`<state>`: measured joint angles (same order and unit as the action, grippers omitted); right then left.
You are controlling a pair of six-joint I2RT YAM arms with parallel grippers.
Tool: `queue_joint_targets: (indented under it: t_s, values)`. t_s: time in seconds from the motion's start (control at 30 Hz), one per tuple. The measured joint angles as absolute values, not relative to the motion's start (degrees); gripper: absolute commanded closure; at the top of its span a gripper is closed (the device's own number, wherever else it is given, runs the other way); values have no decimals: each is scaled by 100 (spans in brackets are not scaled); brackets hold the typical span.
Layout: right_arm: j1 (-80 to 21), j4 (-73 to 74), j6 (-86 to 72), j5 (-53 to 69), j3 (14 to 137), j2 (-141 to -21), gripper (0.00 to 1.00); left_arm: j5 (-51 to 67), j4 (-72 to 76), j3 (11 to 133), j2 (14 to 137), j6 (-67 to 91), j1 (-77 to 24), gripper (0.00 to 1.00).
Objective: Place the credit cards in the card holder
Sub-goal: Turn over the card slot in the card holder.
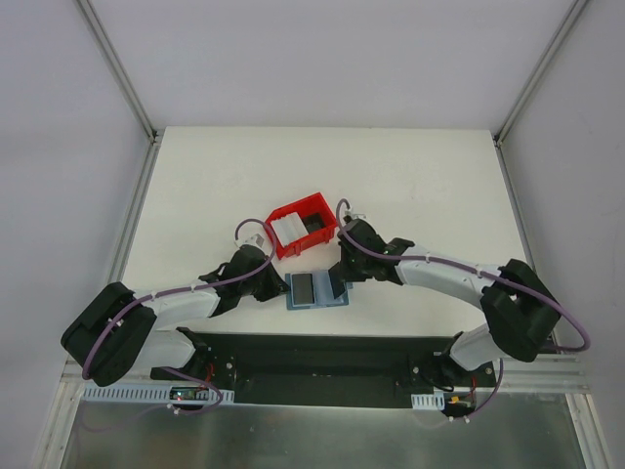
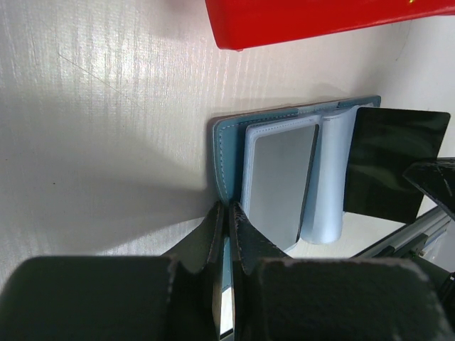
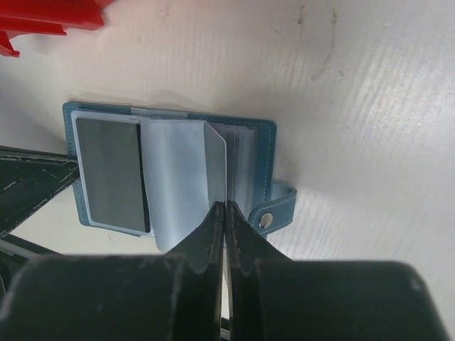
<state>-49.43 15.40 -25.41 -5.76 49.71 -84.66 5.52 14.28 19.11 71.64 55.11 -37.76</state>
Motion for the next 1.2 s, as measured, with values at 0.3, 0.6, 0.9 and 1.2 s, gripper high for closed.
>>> queue_joint_targets:
  t_s: [0.3,0.6,0.9,1.2]
  values:
    - [-5116,1245,-2635,-362,5260,-9002,100,556,1437,1911,7175,5511,-3776,100]
    - [-5227,919,-2657,215,5535,-9161,100,556,1472,1911,7194,5513,-3776,100]
    - [-5391,773,-2659,543,5907,-9542,100,556,1616,1833,7216,5666,-3776,100]
    - [-5415,720,-2635,829,6281,-9583,100,556,1914,1706,7312,5913,-3776,100]
